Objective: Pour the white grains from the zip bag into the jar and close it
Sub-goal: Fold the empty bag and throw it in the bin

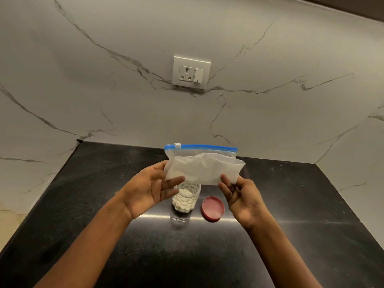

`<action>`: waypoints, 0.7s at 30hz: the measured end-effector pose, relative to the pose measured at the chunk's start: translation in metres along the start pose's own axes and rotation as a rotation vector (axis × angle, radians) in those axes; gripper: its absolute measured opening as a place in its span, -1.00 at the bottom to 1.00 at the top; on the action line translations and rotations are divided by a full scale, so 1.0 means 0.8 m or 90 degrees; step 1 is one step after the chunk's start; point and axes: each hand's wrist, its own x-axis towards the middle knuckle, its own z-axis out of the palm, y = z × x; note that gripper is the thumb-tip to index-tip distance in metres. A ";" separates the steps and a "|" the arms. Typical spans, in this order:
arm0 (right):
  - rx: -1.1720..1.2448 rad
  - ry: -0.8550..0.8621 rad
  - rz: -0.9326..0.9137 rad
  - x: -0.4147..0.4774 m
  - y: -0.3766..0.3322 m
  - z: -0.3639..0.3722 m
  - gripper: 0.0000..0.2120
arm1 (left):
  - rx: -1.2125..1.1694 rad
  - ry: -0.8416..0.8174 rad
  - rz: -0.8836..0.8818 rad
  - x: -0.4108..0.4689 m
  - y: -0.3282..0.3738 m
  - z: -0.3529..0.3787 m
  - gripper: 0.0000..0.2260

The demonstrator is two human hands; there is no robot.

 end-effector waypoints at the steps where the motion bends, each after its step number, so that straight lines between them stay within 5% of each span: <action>1: 0.013 0.009 0.004 0.002 0.001 -0.001 -0.85 | 0.045 -0.013 0.005 -0.003 0.000 -0.003 -0.57; 5: 0.014 0.014 0.012 0.003 0.003 -0.005 -0.86 | 0.335 -0.005 0.014 -0.006 -0.001 -0.007 -0.30; 8: -0.035 0.018 0.025 0.006 0.009 -0.005 -0.86 | 0.398 0.078 0.080 0.001 -0.011 0.011 -0.07; 12: -0.085 -0.003 0.011 0.003 0.016 -0.001 -0.81 | 0.323 0.155 0.220 0.020 -0.025 0.024 -0.46; 14: -0.076 -0.038 -0.050 0.002 0.014 -0.003 -0.59 | 0.281 0.194 0.255 0.028 -0.029 0.022 -0.64; 21: -0.222 -0.186 -0.180 -0.006 0.051 -0.001 -0.08 | 0.146 0.208 0.256 0.031 -0.042 0.034 -0.67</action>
